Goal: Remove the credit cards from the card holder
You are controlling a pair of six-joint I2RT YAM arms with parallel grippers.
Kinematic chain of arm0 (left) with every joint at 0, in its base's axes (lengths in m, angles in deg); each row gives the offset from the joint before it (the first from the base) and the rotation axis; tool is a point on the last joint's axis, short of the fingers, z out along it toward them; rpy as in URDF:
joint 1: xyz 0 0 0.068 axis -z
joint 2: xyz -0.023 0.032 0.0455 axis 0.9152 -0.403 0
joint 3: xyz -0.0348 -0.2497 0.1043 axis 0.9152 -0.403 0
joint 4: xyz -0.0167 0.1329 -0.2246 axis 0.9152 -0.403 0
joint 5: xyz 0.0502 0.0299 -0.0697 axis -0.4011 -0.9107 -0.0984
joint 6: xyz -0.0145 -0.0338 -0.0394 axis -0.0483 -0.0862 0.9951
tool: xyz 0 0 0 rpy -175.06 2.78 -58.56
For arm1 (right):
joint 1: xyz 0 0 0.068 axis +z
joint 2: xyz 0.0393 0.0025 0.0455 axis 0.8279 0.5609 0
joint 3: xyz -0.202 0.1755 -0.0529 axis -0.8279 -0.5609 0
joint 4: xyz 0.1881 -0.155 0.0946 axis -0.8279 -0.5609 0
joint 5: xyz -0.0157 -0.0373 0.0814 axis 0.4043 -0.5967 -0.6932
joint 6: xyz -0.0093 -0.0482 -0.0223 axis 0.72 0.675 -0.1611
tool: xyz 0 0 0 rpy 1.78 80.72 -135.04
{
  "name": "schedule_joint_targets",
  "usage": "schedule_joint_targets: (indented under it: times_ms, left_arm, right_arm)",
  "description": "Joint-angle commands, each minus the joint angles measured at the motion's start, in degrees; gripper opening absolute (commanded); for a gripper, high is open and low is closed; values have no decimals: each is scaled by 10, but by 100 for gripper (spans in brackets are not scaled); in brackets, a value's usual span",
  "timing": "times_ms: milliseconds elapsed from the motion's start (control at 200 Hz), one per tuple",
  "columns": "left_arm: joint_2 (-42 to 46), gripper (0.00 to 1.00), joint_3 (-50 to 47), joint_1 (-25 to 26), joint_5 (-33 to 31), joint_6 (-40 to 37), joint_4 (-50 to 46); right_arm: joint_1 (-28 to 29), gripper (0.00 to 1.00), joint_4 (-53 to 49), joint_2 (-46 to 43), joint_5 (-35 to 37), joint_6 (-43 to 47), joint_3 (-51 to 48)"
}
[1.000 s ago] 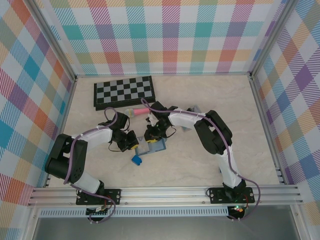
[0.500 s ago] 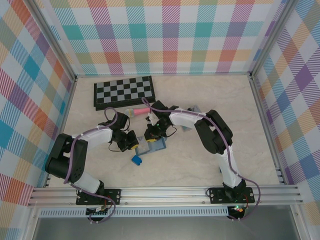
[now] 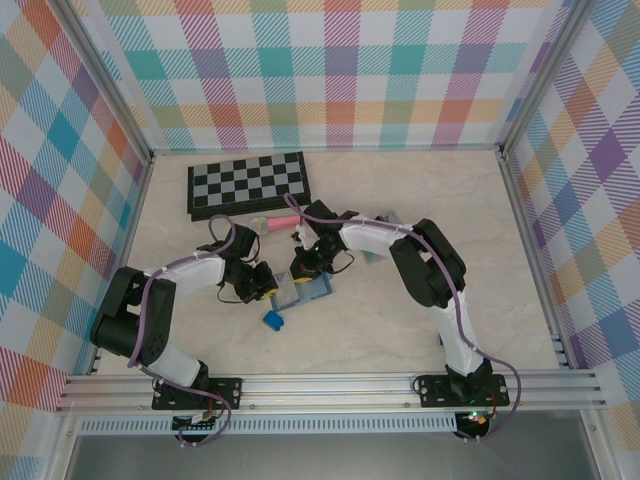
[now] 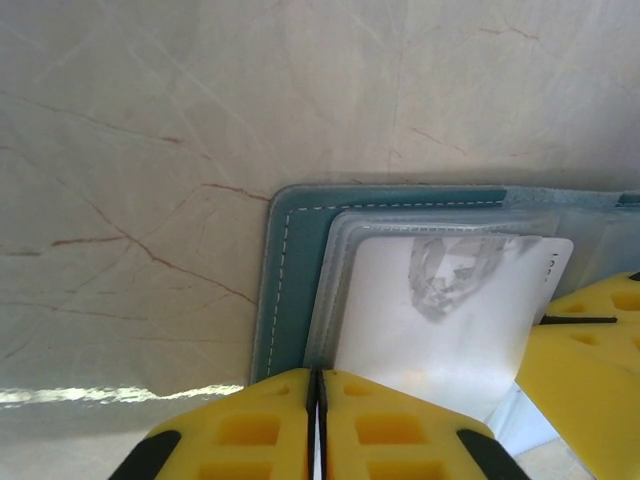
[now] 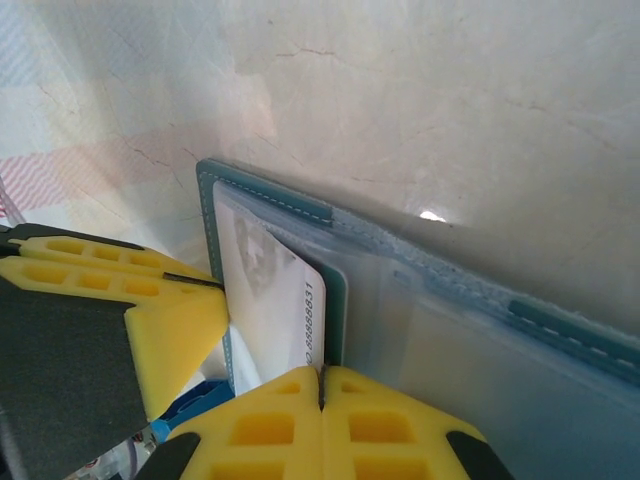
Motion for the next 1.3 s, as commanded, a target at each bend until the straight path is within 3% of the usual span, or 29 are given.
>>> schedule_joint_targets:
  times_ms: [0,555,805,1115,1295]
  left_arm:
    - [-5,13,1,1,-26,-8,-37]
    - [21,10,32,1,-24,-14,-55]
    - [27,8,36,3,15,-10,-21]
    - [-27,5,32,11,26,-3,-2]
    - [-32,4,29,11,2,-5,-26]
  right_arm:
    - [-3,0,-10,-33,29,22,-17]
    - [-13,1,-22,-43,63,25,-34]
    - [-13,6,-29,-31,56,24,-26]
    - [-13,20,-35,-16,37,22,-22]
    - [-12,26,-38,-6,19,24,-20]
